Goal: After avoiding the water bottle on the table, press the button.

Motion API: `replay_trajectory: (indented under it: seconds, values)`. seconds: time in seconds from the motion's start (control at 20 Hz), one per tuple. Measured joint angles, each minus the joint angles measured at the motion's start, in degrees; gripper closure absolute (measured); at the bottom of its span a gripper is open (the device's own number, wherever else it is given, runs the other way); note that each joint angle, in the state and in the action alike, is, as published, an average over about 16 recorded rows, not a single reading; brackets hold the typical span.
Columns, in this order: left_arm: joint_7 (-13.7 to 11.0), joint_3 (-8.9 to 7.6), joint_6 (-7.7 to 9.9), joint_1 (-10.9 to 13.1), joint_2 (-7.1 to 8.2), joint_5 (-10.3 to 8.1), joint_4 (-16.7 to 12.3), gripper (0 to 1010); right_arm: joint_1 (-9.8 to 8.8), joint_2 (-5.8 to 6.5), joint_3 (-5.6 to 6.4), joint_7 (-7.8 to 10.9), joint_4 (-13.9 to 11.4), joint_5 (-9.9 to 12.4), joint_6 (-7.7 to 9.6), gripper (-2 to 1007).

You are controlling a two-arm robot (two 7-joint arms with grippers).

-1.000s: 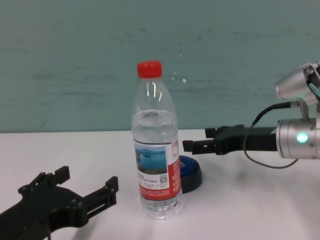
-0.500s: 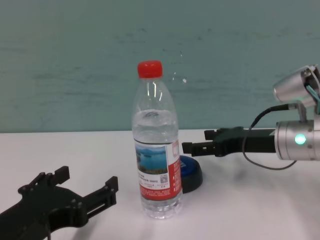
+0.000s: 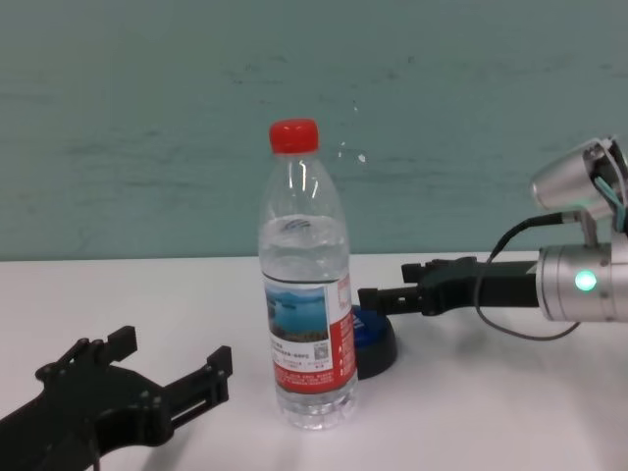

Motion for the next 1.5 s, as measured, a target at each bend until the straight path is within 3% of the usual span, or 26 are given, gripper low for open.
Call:
replay_trajectory:
  seconds: [0.4, 0.75, 1.05, 1.5]
  values:
    - [0.0, 0.0, 0.0, 0.0, 0.0, 0.0, 0.0, 10, 0.44, -0.7, 0.38, 0.17, 2.1, -1.2, -0.46, 1]
    - [0.0, 0.0, 0.0, 0.0, 0.0, 0.0, 0.0, 10, 0.37, -0.93, 0.65, 0.07, 2.2, -2.2, -0.32, 1]
    - [0.0, 0.0, 0.0, 0.0, 0.0, 0.0, 0.0, 10, -0.48, -0.45, 0.85, -0.63, -0.1, -2.8, 0.24, 1]
    - [0.0, 0.0, 0.0, 0.0, 0.0, 0.0, 0.0, 10, -2.67, 1.1, 0.97, -2.51, -6.6, -3.0, 1.0, 1]
